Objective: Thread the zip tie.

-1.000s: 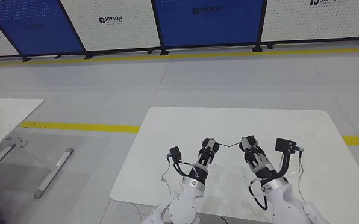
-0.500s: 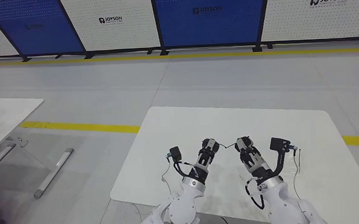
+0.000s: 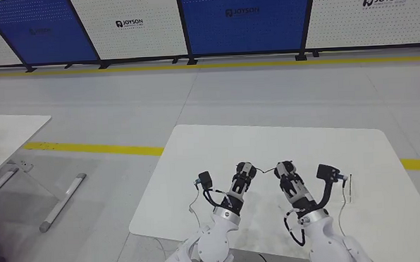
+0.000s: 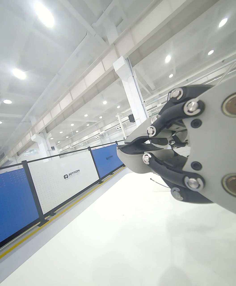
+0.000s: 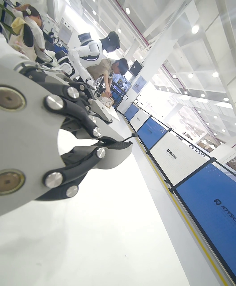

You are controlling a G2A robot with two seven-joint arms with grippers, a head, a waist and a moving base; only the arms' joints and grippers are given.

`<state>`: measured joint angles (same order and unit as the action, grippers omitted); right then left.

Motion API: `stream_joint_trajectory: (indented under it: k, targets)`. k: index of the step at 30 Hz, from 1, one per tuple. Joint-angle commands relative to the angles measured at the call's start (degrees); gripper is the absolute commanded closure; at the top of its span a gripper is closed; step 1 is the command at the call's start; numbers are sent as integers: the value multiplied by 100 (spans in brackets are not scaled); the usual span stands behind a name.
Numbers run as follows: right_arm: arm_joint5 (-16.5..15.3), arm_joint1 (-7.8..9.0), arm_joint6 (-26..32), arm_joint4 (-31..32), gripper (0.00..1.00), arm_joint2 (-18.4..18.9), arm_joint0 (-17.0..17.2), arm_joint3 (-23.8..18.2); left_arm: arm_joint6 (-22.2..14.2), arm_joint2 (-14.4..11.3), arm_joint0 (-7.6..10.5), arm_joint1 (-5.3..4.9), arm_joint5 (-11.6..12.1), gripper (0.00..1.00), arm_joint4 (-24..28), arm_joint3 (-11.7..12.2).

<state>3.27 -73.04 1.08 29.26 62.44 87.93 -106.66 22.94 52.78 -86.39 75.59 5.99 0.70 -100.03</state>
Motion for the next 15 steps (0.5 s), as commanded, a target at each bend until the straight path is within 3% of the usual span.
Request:
stream_joint_trajectory:
  k: [1, 15]
  targets:
    - [-23, -7, -17, -8, 100, -3, 5, 0, 0, 0, 0, 0, 0, 100, 0, 0]
    - [-137, -47, -196, 40, 100, 52, 84, -10, -88, 189, -5, 110, 163, 100, 1225, -35]
